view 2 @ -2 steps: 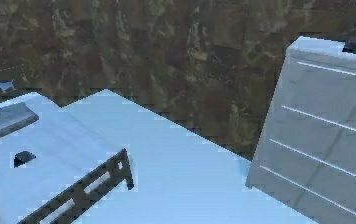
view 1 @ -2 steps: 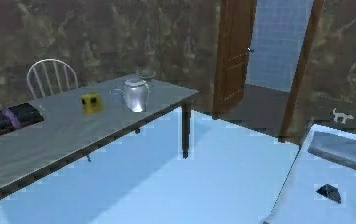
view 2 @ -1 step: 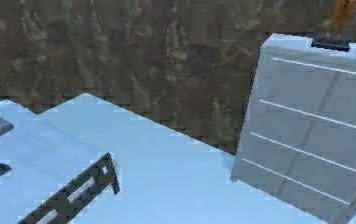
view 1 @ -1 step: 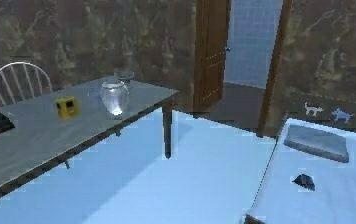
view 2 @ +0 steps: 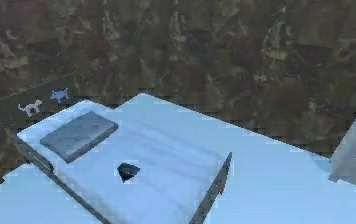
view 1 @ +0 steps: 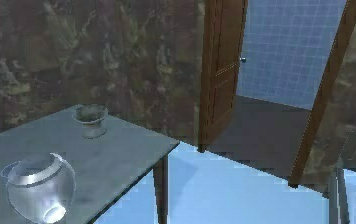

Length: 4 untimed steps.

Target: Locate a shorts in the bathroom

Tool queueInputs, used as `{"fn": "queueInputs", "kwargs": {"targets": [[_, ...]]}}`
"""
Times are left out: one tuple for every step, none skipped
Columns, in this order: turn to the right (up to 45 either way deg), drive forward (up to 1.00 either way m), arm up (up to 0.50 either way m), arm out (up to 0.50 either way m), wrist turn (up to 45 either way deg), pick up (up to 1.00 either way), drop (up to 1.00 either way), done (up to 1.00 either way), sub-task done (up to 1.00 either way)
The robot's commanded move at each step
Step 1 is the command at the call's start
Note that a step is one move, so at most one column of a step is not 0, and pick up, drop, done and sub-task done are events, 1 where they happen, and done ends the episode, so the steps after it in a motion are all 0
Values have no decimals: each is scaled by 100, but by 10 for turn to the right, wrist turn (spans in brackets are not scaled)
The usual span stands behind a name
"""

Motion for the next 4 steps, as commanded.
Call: {"fn": "queueInputs", "kwargs": {"targets": [[210, 0, 0, 0, 0, 0, 0, 0, 0], [0, 100, 0, 0, 0, 0, 0, 0, 0], [60, 0, 0, 0, 0, 0, 0, 0, 0], [0, 70, 0, 0, 0, 0, 0, 0, 0]]}}
